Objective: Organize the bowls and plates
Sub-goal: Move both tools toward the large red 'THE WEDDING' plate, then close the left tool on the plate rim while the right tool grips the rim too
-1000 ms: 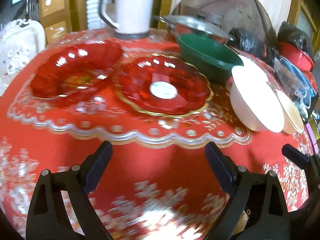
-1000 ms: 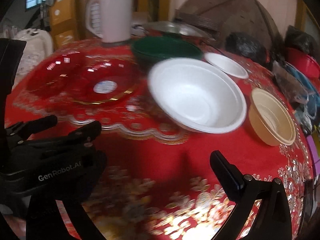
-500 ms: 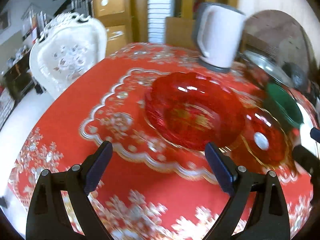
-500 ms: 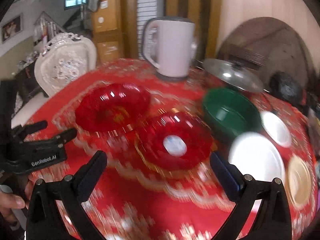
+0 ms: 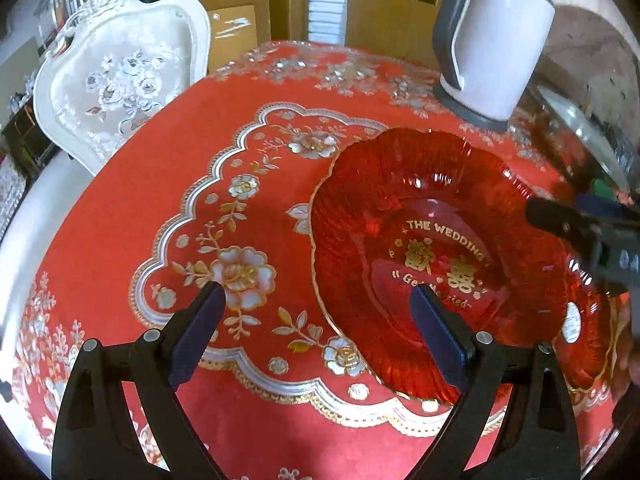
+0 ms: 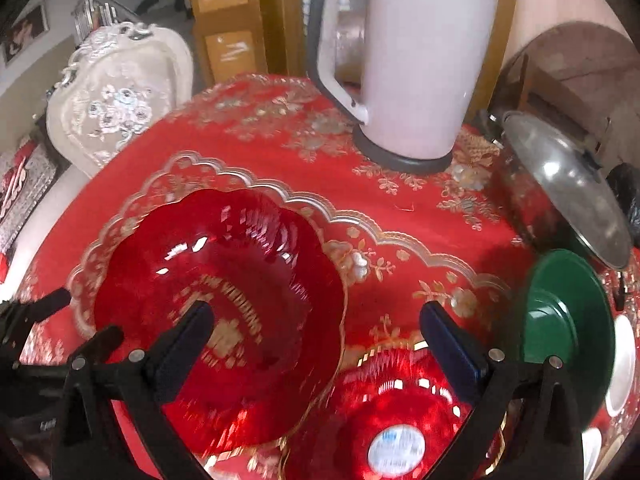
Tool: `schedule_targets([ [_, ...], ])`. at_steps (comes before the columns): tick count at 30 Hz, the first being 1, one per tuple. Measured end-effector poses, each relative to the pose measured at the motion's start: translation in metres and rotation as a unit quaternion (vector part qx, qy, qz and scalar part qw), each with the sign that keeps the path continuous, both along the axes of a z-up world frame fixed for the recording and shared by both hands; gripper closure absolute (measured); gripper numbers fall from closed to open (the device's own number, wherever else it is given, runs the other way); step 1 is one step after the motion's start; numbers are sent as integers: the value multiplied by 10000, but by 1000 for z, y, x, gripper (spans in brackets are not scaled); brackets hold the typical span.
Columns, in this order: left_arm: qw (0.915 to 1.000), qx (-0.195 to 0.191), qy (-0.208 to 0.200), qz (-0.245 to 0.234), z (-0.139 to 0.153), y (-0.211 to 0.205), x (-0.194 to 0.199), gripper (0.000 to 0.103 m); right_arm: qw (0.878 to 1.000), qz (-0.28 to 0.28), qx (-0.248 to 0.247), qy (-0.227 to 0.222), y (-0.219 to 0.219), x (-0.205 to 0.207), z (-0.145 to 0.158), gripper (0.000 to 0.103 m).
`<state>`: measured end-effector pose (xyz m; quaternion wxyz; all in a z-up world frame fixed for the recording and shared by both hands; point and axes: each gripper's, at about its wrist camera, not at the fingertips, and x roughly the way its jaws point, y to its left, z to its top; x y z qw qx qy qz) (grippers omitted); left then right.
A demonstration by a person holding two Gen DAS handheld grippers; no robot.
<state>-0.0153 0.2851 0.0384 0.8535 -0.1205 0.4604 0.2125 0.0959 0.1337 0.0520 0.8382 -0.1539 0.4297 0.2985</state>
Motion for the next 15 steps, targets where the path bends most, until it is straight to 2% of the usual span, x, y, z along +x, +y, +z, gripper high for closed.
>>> schedule_targets([
  [5,10000,9,-12,-20,-5,2,8,8,9996,68,-52,284,11,18,-15,3],
  [8,9999,-112,-27,15,-9,3,13,8,9992,149,-201,302,19,18,-21,22],
  [10,9998,-161,68,0,-13,2,16,8,9986,186,-177,456,21,21,-26,46],
  [12,9998,-136,152,4,-15,0,19,9,9975,210,-136,659,22,24,-32,53],
  [13,9998,-107,181,11,-16,-1,20,14,9974,201,-105,691,21,26,-33,56],
  [14,9997,-83,224,38,-18,-1,22,29,9974,190,-87,686,21,26,-34,58],
  [15,9996,-108,266,56,-19,-1,23,37,9975,191,-56,678,20,25,-33,60],
])
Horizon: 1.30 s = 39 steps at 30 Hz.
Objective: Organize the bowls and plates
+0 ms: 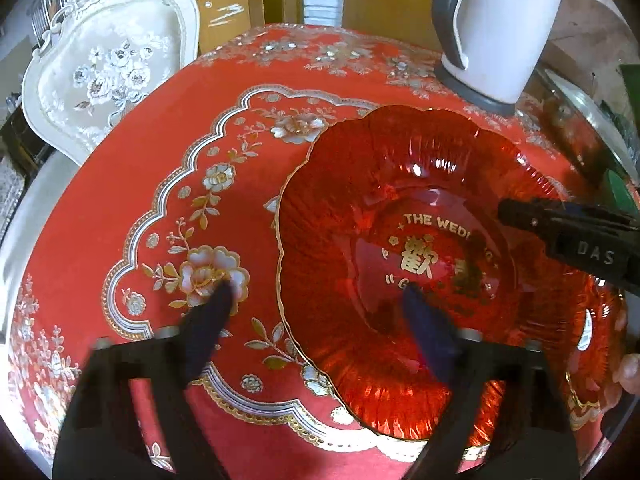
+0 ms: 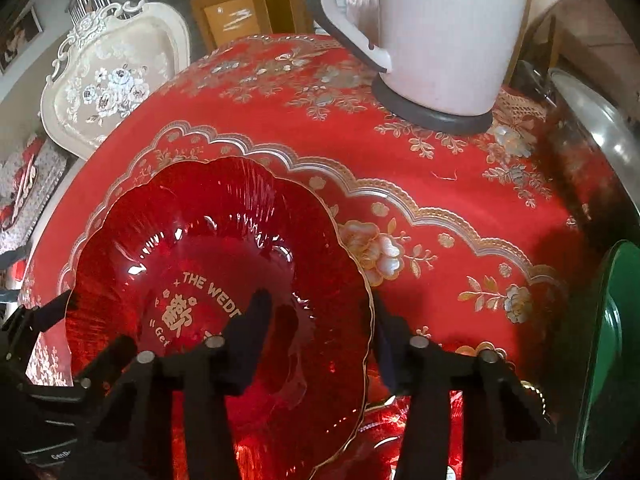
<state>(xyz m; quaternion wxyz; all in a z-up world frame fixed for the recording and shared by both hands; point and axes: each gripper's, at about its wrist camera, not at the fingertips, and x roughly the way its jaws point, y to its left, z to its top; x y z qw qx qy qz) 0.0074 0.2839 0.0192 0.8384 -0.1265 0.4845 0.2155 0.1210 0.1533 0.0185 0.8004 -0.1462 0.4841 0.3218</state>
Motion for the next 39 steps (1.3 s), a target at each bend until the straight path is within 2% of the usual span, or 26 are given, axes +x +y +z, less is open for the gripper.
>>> schedule_targets([
  [1,9999,-120,85,12,-4,1,2,51,10000,-5,20,-19,-1,-1,1,62],
  [2,9996,-270,35,-15,-6,1,2,60,10000,4,51,-26,0,-1,1,63],
  [6,9999,-130,12,23,-5,-1,3,61,9999,72,115,-57,1,-3,3,67],
  [8,9999,-118,-44,116,-5,1,1,66,9998,94,101,-126,1,-6,3,67],
  [14,9992,-191,-121,332,-3,14,-8,69,9982,154,47,-581,3,-26,9,67],
  [23,9981,-105,-383,469,21,24,-50,72,9951,274,225,-924,6,-64,28,67],
  [32,9966,131,-639,500,51,28,-113,72,9919,549,570,-992,5,-116,42,64],
  [39,9953,324,-669,620,53,30,-161,72,9894,830,654,-998,4,-167,38,64],
])
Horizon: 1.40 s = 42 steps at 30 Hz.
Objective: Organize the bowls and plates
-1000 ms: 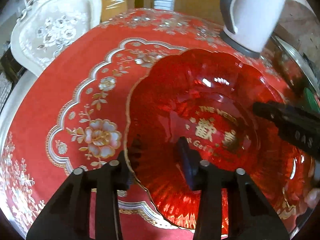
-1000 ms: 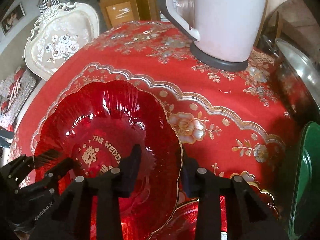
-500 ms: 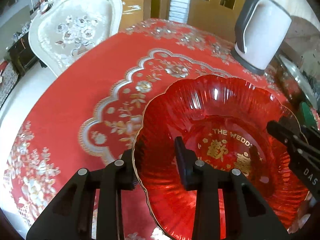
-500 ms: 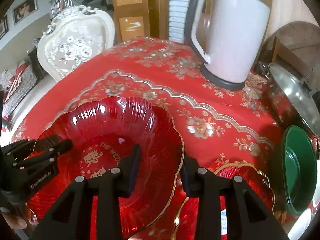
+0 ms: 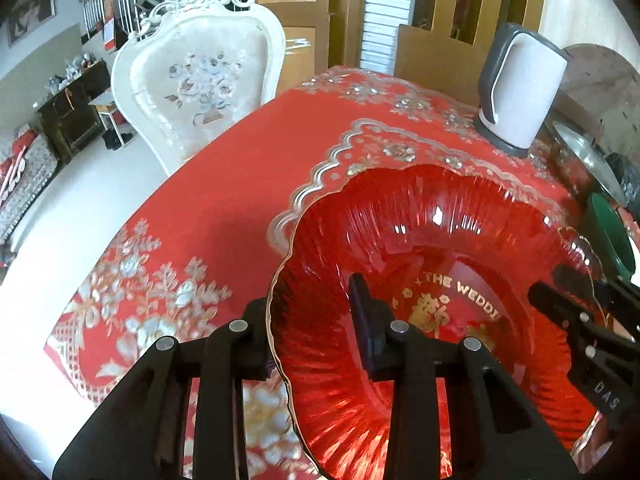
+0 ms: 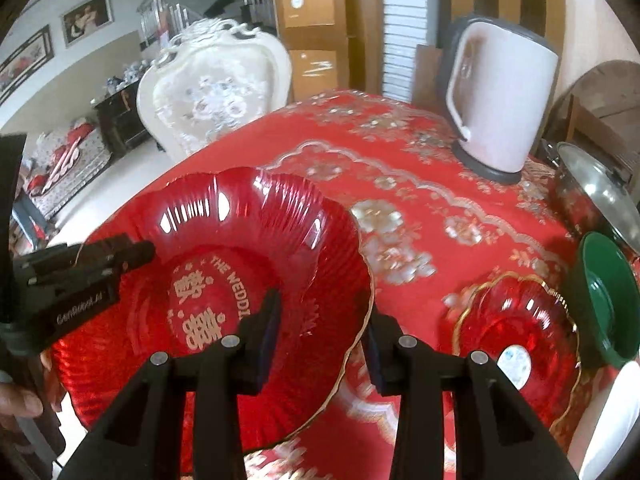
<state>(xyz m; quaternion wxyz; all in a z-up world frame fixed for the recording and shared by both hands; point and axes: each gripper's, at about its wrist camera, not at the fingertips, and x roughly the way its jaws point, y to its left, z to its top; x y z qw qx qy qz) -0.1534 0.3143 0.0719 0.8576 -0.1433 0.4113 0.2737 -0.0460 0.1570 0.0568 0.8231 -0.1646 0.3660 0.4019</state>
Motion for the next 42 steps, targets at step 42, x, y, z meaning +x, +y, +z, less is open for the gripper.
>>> schedule_targets([
  [42,9991,-48,-371,-180,4,-53,-19,44,9871,-747,663,1251,-95,-24,-42,37],
])
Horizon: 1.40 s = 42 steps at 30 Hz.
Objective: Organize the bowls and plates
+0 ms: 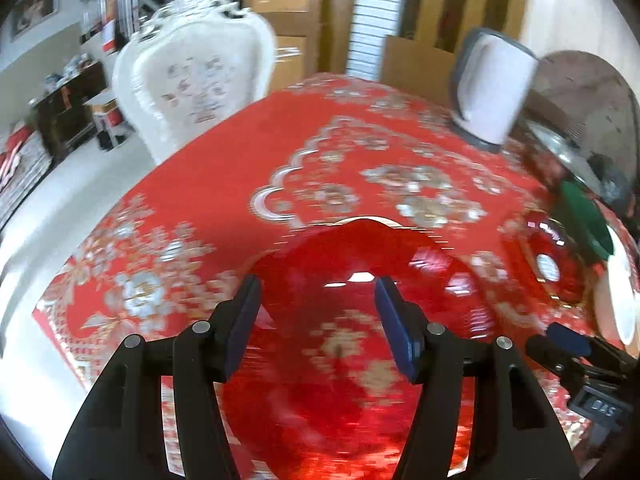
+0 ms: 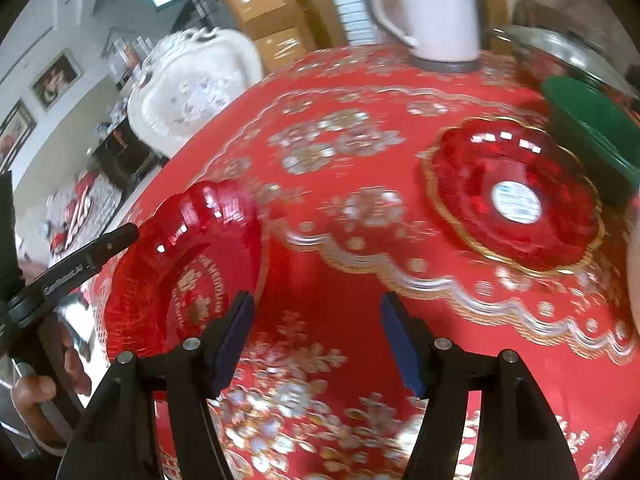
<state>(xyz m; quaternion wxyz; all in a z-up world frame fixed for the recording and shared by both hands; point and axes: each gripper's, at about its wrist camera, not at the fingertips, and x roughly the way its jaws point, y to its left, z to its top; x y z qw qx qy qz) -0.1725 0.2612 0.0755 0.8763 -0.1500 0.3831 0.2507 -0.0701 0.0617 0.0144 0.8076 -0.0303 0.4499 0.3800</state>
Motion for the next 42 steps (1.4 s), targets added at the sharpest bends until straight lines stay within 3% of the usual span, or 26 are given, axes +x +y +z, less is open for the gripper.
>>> schedule_targets([
  [6,9980,-308,-53,-544,11,-44,44,44,9985,-530,82,52,-43,14,1,37],
  [12,9921,-831,214,-918,4,-81,101,44,9919,-1216,144,344,-89,41,-8,37],
  [18,9914,-779,405,-968,-3,-115,149,44,9871,-1531,236,412,-105,62,-9,37],
  [26,9930,-806,603,-616,-24,-117,198,44,9802,-1892,212,538,-107,90,-17,37],
  [32,9940,-687,726,-453,-37,-116,217,43,9774,-2034,173,555,-104,105,-16,37],
  [37,9938,-497,798,-586,-42,-120,230,43,9795,-1977,93,369,-99,114,-16,36],
  [42,9907,-777,857,-722,-52,-122,236,44,9836,-1800,-14,91,-93,115,-16,36],
])
